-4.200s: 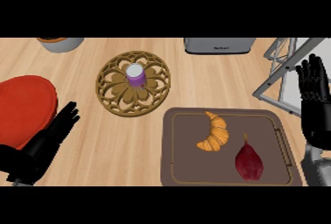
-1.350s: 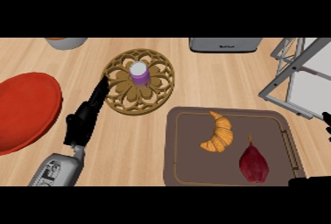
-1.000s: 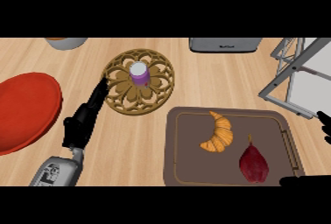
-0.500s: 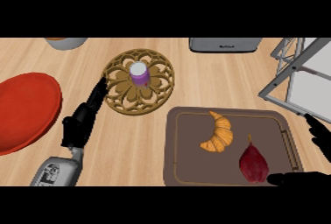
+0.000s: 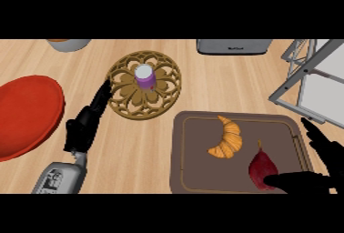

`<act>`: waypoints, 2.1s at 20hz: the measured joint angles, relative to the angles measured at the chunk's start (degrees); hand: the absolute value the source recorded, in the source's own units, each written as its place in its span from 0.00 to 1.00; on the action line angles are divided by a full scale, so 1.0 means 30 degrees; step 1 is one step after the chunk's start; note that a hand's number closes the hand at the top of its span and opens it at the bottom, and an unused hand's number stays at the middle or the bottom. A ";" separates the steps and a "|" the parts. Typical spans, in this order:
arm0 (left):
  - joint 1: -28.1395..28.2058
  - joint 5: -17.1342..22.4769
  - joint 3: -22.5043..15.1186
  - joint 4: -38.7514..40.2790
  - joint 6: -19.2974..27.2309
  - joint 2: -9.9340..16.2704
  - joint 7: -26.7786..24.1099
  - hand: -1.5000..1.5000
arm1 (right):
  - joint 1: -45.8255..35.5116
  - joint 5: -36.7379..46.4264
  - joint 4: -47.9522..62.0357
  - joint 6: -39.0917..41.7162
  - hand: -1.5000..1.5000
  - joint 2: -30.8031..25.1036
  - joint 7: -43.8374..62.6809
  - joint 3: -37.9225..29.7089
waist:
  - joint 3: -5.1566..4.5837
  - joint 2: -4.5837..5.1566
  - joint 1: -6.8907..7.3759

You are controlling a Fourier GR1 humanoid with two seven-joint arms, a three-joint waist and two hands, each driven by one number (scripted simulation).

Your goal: Pick the pear from the tray and place it in the tiered shelf

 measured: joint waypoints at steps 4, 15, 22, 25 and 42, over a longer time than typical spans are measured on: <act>0.0141 -0.0217 0.0128 -0.0010 -0.0101 -0.0308 -0.0189 0.50 | 0.0390 0.0419 0.0166 0.0320 0.00 0.0415 -0.0264 0.0089 | -0.0004 -0.0004 -0.0020; 0.0418 -0.0588 0.0741 -0.0414 -0.0798 -0.0520 -0.0174 0.50 | 0.0031 0.2039 0.1402 0.0982 0.00 0.1580 -0.0404 0.0298 | 0.0001 -0.0007 -0.0002; 0.0161 -0.1058 0.1006 -0.0290 -0.0826 -0.0935 0.0042 0.50 | -0.0211 0.2776 0.3567 0.1232 0.00 0.2284 -0.1479 -0.0141 | 0.0003 -0.0001 -0.0009; 0.0575 -0.1110 0.1062 -0.0549 -0.1089 -0.0984 -0.0029 0.50 | -0.0274 0.3185 0.4309 0.1231 0.00 0.2694 -0.1983 -0.0148 | 0.0002 -0.0002 0.0002; 0.0284 -0.1668 0.1557 -0.0271 -0.1421 -0.1503 -0.0210 0.50 | 0.0780 0.4717 0.4958 0.2339 1.00 0.3463 -0.4134 0.0707 | -0.0026 -0.0029 -0.0015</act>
